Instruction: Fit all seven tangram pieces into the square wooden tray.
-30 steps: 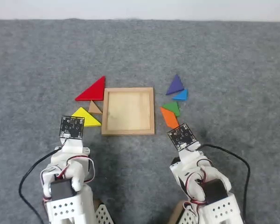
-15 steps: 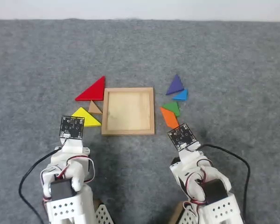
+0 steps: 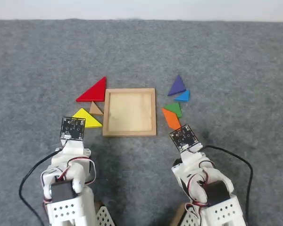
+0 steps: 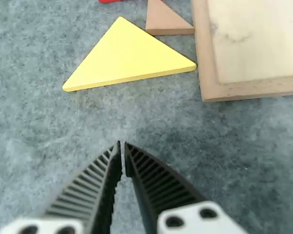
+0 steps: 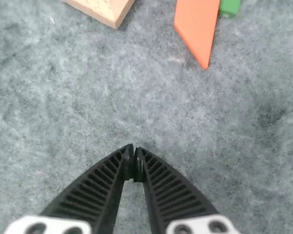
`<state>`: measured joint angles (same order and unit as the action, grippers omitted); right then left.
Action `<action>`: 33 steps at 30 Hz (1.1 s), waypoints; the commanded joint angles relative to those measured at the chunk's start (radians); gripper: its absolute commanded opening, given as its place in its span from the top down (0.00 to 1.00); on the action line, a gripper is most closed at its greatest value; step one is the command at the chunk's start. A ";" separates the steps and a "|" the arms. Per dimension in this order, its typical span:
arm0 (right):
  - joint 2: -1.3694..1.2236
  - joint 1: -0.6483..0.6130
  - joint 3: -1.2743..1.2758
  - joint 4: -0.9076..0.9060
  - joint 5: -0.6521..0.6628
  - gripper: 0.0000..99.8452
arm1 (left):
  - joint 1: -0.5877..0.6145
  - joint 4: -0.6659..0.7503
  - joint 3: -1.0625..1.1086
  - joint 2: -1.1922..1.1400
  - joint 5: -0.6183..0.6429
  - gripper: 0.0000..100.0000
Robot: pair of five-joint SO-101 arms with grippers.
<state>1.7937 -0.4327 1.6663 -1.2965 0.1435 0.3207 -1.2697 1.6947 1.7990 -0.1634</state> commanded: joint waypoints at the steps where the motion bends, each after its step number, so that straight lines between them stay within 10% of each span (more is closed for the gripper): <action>1: 0.018 -0.015 0.017 -0.008 -0.009 0.99 | 0.002 0.003 -0.012 0.025 0.009 0.99; 6: 0.018 -0.015 0.017 -0.008 -0.009 0.99 | 0.035 0.003 -0.012 0.025 -0.020 0.99; 12: 0.018 -0.015 0.017 -0.008 -0.009 0.99 | 0.166 0.037 -0.051 0.025 -0.428 0.99; 22: 0.018 -0.013 0.017 -0.008 -0.009 0.99 | 0.170 -0.035 -0.423 -0.041 -0.215 0.90; 33: 0.018 -0.013 0.017 -0.008 -0.009 0.99 | 0.006 -0.204 -1.032 -1.134 -0.308 0.84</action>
<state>1.7937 -0.4327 1.6663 -1.2965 0.1435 0.4051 -1.3986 0.8677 1.0395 -0.4304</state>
